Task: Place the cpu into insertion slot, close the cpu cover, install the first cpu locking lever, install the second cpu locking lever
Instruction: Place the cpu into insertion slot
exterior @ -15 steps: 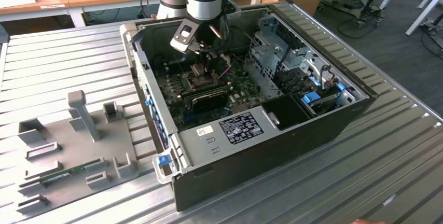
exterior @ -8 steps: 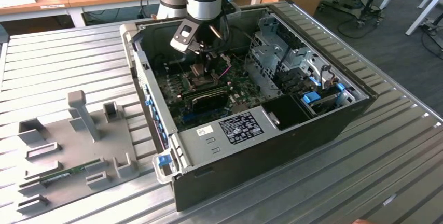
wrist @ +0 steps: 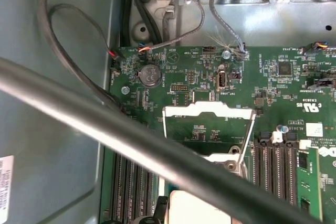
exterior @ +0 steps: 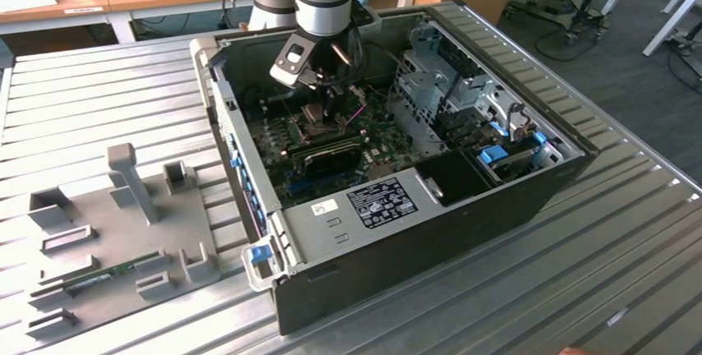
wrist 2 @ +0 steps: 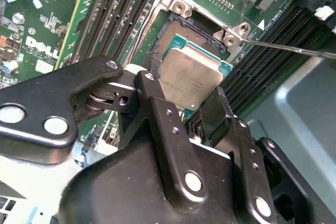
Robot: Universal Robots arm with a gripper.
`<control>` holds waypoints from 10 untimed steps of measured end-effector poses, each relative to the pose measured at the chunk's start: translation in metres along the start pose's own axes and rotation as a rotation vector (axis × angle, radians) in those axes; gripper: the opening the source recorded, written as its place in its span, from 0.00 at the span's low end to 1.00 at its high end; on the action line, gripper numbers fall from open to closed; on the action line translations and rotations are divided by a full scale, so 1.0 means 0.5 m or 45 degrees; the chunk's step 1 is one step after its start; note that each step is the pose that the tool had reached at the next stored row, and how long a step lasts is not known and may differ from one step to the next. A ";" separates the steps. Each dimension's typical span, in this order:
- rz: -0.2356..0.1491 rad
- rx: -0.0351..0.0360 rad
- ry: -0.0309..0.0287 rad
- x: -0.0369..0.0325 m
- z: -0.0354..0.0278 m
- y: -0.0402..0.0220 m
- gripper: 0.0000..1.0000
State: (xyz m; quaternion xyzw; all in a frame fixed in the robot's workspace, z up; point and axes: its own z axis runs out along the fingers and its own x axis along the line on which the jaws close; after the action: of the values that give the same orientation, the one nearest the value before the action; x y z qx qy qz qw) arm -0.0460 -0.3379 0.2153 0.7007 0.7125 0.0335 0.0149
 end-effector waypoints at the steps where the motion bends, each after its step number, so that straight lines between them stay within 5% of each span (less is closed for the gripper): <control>1: 0.000 0.0001 -0.0001 0.000 0.003 0.000 0.54; 10: 0.000 0.0003 0.0001 -0.004 0.011 -0.001 0.54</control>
State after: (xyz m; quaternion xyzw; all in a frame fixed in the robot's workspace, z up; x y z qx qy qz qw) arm -0.0461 -0.3397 0.2099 0.7007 0.7125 0.0334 0.0148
